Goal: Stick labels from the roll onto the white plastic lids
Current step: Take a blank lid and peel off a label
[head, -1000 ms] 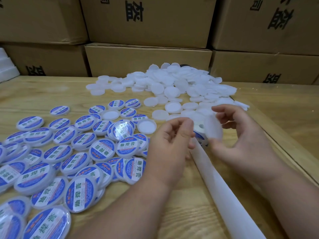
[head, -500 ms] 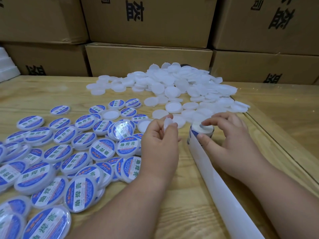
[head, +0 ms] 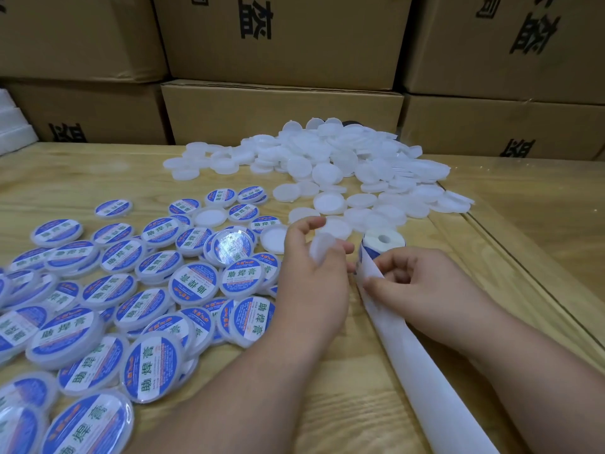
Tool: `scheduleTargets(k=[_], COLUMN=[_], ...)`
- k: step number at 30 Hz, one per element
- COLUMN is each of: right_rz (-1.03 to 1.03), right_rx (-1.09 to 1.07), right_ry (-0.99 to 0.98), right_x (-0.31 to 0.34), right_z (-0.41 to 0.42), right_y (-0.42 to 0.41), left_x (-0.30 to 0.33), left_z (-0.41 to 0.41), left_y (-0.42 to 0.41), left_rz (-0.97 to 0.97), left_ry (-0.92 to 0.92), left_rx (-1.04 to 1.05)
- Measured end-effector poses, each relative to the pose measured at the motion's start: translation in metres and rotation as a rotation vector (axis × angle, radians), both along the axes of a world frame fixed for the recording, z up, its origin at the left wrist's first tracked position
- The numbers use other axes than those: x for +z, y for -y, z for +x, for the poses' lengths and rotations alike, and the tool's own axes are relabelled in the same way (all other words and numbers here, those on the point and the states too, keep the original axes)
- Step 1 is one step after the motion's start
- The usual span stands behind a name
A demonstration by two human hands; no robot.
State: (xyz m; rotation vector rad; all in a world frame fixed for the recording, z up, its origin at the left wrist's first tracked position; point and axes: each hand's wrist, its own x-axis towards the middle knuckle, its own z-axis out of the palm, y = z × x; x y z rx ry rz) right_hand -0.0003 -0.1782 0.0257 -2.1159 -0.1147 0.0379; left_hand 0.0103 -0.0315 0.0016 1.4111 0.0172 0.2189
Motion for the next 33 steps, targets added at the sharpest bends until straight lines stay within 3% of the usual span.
scheduleTargets(k=[5,21,33], right_rz=[0.124,0.189,0.187], right_rx=[0.057,0.272,0.128], right_ry=[-0.031,-0.019,0.008], right_x=[-0.002,-0.003,-0.009], right_z=[0.002,0.003,0.005], right_y=[0.004,0.006,0.006], left_x=[-0.002,-0.002,-0.002], left_z=[0.000,-0.001,0.000], left_y=[0.000,0.001,0.001], left_rz=[0.170,0.220,0.262], left_ry=[0.000,0.017,0.022], left_rx=[-0.037,-0.040,-0.045])
